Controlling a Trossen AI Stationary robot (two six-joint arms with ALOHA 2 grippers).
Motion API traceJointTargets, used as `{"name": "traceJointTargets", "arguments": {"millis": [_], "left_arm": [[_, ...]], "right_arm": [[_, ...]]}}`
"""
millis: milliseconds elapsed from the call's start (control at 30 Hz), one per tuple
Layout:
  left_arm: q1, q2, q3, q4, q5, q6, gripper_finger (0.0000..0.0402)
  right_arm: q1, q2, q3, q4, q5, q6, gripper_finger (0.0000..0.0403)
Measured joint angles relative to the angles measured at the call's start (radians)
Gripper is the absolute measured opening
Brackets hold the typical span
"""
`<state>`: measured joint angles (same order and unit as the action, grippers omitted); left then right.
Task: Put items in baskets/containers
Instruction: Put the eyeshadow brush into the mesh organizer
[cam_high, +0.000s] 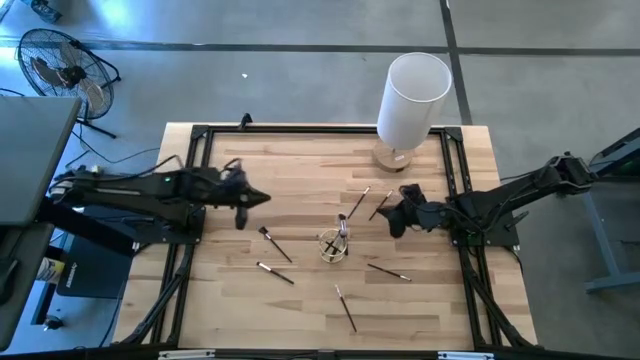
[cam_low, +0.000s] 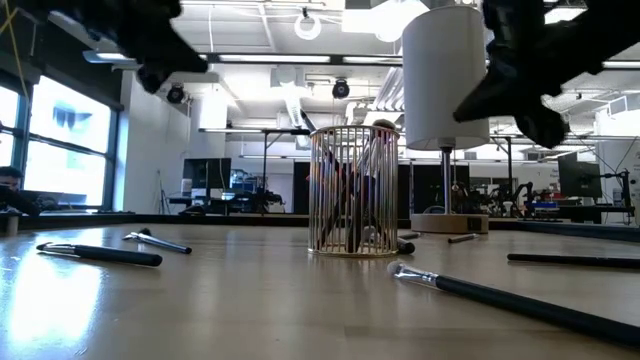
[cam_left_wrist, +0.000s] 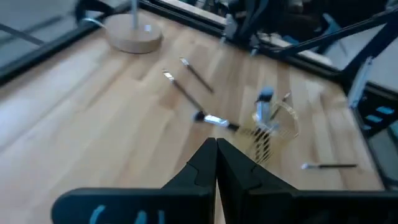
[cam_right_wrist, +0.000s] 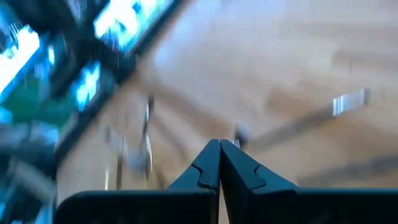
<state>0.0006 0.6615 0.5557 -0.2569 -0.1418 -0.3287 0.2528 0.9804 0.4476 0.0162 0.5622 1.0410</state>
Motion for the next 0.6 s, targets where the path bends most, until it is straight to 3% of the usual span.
{"name": "traceJointTargets", "arguments": {"millis": [133, 267, 433, 600], "left_arm": [[0.002, -0.114, -0.03, -0.018, -0.064, 0.052, 0.0], [0.0, -0.191, -0.033, -0.088, -0.11, 0.095, 0.0], [0.0, -0.241, -0.032, -0.107, -0.247, 0.133, 0.0], [0.0, -0.271, -0.032, -0.115, -0.296, 0.211, 0.0]], "right_arm": [[-0.021, 0.121, 0.097, 0.01, 0.216, -0.076, 0.0001], [-0.092, 0.272, 0.262, -0.138, 0.272, -0.053, 0.0], [-0.203, 0.453, 0.542, -0.558, 0.101, 0.103, 0.0], [-0.298, 0.602, 0.737, -0.954, -0.126, 0.353, 0.0]]}}
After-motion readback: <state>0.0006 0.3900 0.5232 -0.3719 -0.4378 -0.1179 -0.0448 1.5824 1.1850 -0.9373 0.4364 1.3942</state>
